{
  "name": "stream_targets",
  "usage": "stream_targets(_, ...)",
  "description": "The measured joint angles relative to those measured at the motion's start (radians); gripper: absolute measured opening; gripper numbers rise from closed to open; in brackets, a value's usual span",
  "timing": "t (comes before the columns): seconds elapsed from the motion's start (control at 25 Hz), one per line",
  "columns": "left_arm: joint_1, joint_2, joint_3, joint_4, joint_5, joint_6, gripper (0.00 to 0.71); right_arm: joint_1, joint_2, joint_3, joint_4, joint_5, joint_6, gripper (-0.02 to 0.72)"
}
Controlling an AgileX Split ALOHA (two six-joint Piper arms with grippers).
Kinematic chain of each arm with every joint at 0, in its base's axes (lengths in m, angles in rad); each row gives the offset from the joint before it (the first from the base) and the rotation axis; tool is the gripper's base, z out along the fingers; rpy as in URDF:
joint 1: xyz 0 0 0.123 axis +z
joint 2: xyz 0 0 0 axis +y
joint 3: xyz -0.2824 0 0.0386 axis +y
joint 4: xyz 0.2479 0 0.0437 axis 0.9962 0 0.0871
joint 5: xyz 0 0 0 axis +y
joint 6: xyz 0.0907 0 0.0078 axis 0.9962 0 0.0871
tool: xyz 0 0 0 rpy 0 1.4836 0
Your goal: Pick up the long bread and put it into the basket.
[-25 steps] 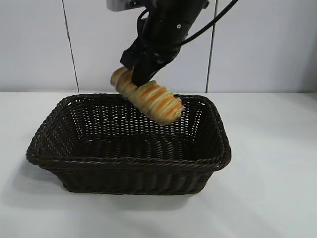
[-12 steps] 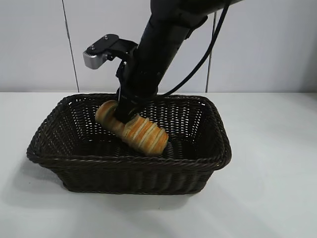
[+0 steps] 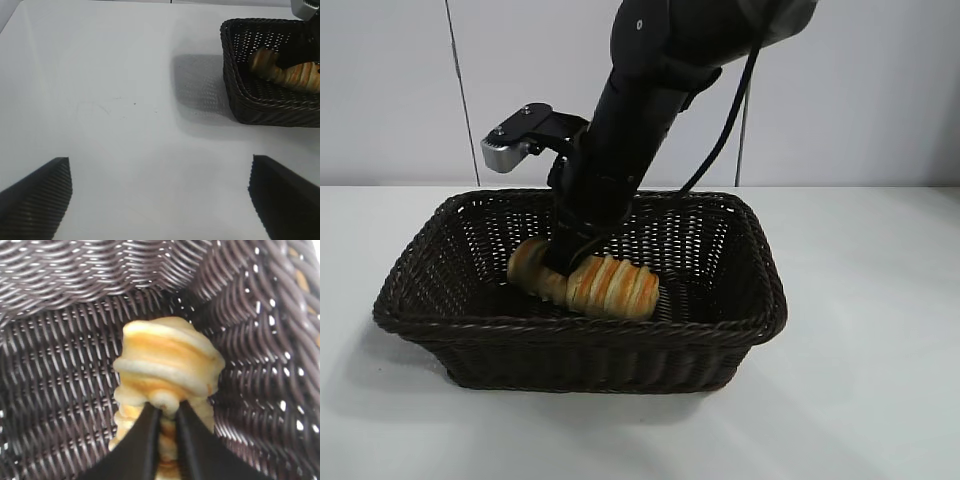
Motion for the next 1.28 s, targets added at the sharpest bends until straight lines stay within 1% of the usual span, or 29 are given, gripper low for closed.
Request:
stream_targets(0.04,0.0,0.0,0.0,0.0,0.0,0.0,0.694,0.0,0.0,-0.022,0.0,0.024,0.019,0.634)
stream_targets(0.08,0.0,0.0,0.0,0.0,0.0,0.0,0.694,0.0,0.0,-0.043,0.0,0.049,0.042,0.657)
stream_targets(0.12,0.0,0.0,0.0,0.0,0.0,0.0,0.694,0.0,0.0,-0.072,-0.002,0.078,0.078,0.669)
stream_targets(0.2,0.0,0.0,0.0,0.0,0.0,0.0,0.694,0.0,0.0,-0.143,-0.024,0.13,0.171,0.684)
stream_targets(0.32,0.0,0.0,0.0,0.0,0.0,0.0,0.694,0.0,0.0,-0.266,-0.086,0.193,0.311,0.688)
stream_targets(0.4,0.0,0.0,0.0,0.0,0.0,0.0,0.694,0.0,0.0,-0.346,-0.14,0.234,0.394,0.691)
stream_targets(0.48,0.0,0.0,0.0,0.0,0.0,0.0,0.694,0.0,0.0,-0.42,-0.187,0.271,0.49,0.694)
stream_targets(0.56,0.0,0.0,0.0,0.0,0.0,0.0,0.694,0.0,0.0,-0.467,-0.237,0.293,0.575,0.694)
stream_targets(0.64,0.0,0.0,0.0,0.0,0.0,0.0,0.694,-0.005,-0.001,-0.492,-0.276,0.306,0.642,0.694)
stream_targets(0.72,0.0,0.0,0.0,0.0,0.0,0.0,0.694,-0.02,-0.001,-0.497,-0.309,0.321,0.68,0.694)
stream_targets(0.88,0.0,0.0,0.0,0.0,0.0,0.0,0.694,-0.094,-0.001,-0.497,-0.336,0.361,0.719,0.695)
stream_targets(1.28,0.0,0.0,0.0,0.0,0.0,0.0,0.694,-0.392,-0.077,-0.497,-0.347,0.393,0.726,0.695)
